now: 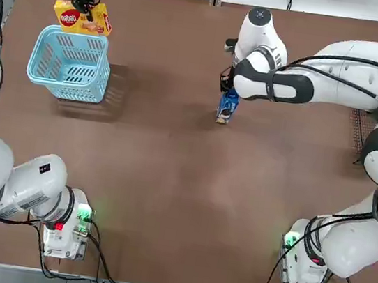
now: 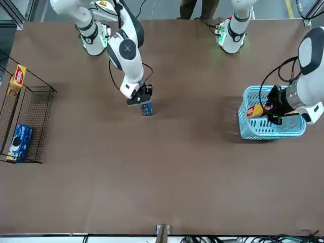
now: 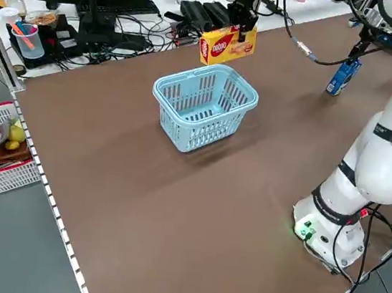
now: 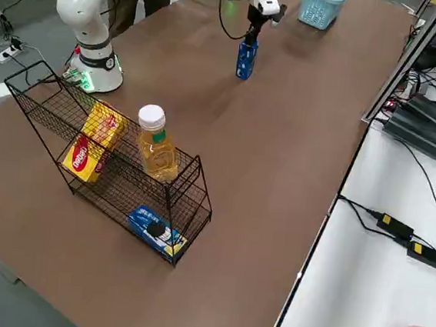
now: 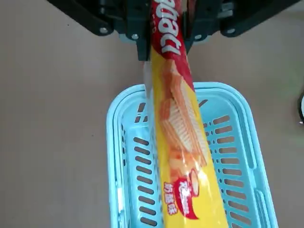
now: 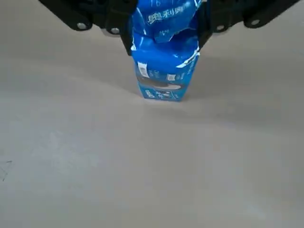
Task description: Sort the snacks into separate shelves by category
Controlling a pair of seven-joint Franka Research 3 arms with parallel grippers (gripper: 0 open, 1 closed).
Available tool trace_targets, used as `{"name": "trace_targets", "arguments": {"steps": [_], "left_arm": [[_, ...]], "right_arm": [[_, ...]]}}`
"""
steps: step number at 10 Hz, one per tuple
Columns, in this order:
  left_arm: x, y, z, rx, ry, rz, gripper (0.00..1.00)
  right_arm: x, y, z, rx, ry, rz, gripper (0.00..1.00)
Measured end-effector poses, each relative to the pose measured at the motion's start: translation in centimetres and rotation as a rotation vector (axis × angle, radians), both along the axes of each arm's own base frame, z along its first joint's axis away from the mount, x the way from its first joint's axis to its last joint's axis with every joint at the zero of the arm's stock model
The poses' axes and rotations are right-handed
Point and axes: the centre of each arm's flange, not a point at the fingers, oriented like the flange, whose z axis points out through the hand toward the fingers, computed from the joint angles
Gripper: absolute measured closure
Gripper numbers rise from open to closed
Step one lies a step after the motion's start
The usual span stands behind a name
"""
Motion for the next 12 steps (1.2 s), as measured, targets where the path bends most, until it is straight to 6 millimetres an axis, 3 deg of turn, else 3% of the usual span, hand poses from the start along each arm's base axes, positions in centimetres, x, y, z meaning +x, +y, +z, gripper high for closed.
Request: {"name": "trace_targets", "arguments": {"steps": [3,4,8,12], "left_arm": [[0.2,-0.2,0.7,-0.001,-0.014,-0.002,0.71],[0.3,-1.3,1.2,-0.004,-0.024,-0.010,0.71],[0.5,-16.0,0.5,-0.007,-0.011,0.006,0.71],[0.7,-27.8,-3.9,-0.003,-0.056,0.012,0.71]], "right_arm": [[3.1,-4.6,2.5,-0.138,0.123,0.175,0.53],[3.9,-6.4,3.2,-0.174,0.169,0.258,0.53],[7.4,-15.7,4.7,-0.329,0.347,0.558,0.53],[9.4,-23.5,5.0,-0.480,0.495,0.760,0.57]]}}
